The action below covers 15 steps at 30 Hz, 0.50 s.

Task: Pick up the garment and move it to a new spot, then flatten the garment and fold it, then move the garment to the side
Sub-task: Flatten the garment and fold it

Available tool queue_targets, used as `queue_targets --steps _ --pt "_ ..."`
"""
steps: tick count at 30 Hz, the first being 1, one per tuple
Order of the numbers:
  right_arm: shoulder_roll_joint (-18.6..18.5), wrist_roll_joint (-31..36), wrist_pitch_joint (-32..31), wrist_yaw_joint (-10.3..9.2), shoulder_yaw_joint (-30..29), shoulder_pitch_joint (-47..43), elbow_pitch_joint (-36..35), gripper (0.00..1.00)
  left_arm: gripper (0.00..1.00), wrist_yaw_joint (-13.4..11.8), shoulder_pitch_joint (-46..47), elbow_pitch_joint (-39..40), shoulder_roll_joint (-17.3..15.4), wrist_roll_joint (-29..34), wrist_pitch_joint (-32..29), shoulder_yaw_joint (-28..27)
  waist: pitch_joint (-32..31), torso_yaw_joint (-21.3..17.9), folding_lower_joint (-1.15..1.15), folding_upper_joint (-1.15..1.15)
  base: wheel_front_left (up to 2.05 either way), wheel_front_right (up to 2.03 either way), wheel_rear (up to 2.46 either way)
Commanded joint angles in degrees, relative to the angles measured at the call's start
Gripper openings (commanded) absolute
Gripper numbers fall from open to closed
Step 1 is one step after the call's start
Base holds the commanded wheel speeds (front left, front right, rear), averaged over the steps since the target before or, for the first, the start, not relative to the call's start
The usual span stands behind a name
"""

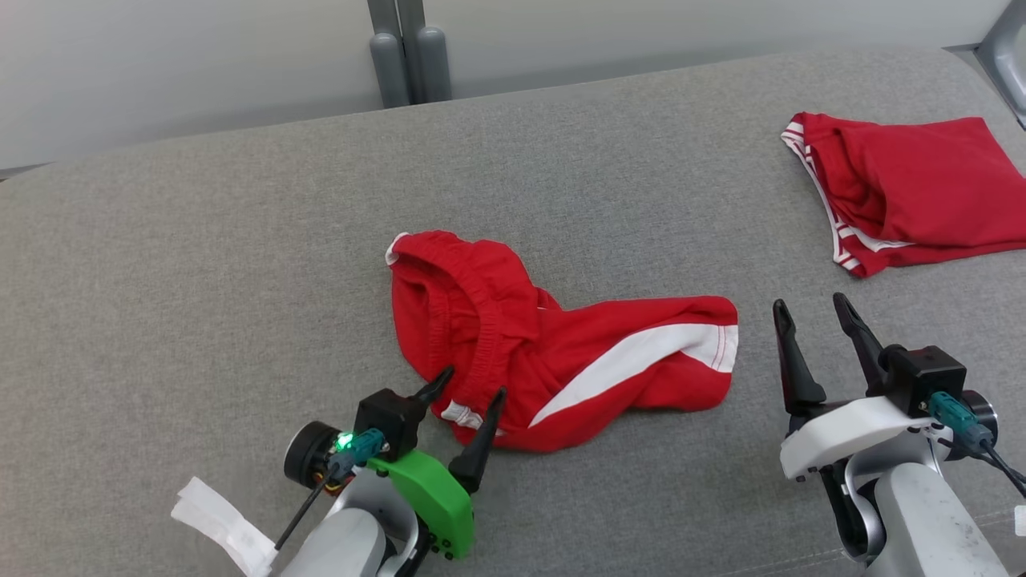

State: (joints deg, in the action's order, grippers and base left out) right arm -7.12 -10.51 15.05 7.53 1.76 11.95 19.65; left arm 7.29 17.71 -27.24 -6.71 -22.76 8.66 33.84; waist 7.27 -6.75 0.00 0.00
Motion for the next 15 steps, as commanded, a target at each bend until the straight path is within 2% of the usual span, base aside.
queue_targets --steps 1,4,6,7,8,9,15 --pt "0.1 0.0 0.2 -0.08 0.1 -0.1 -0.1 1.0 1.0 -0.1 1.4 -1.2 -0.3 -0.5 0.2 0.0 0.3 -0.5 0.0 0.0 0.0 0.0 0.0" --pt "0.3 0.0 0.2 -0.08 0.2 0.0 -0.1 1.0 0.98 0.0 2.2 -3.4 0.2 -1.0 0.4 0.7 0.5 -0.7 0.0 0.0 0.0 0.0 0.0" --pt "0.3 0.1 0.2 -0.08 0.1 0.0 0.0 1.0 0.45 0.1 2.6 -4.5 0.2 -1.2 0.0 1.5 0.5 -0.6 0.0 0.0 0.0 0.0 0.0" --pt "0.2 0.1 0.2 -0.08 0.0 0.0 0.1 1.0 0.31 0.1 2.7 -5.0 0.2 -1.4 -0.3 2.1 0.4 -0.5 0.0 0.0 0.0 0.0 0.0" --pt "0.2 0.1 0.2 -0.08 0.0 -0.1 0.2 1.0 0.13 0.2 2.9 -5.4 0.3 -1.8 -0.5 2.5 0.4 -0.4 0.0 0.0 0.0 0.0 0.0" --pt "0.2 0.1 0.2 -0.08 0.0 -0.2 0.3 1.0 0.0 0.2 2.9 -5.8 0.4 -2.1 -0.8 2.9 0.3 -0.3 0.0 0.0 0.0 0.0 0.0" --pt "0.3 0.2 0.2 -0.08 0.2 -0.3 0.5 1.0 0.0 0.2 3.0 -6.5 0.7 -4.5 1.3 4.0 -0.6 0.5 0.0 0.0 0.0 0.0 0.0"
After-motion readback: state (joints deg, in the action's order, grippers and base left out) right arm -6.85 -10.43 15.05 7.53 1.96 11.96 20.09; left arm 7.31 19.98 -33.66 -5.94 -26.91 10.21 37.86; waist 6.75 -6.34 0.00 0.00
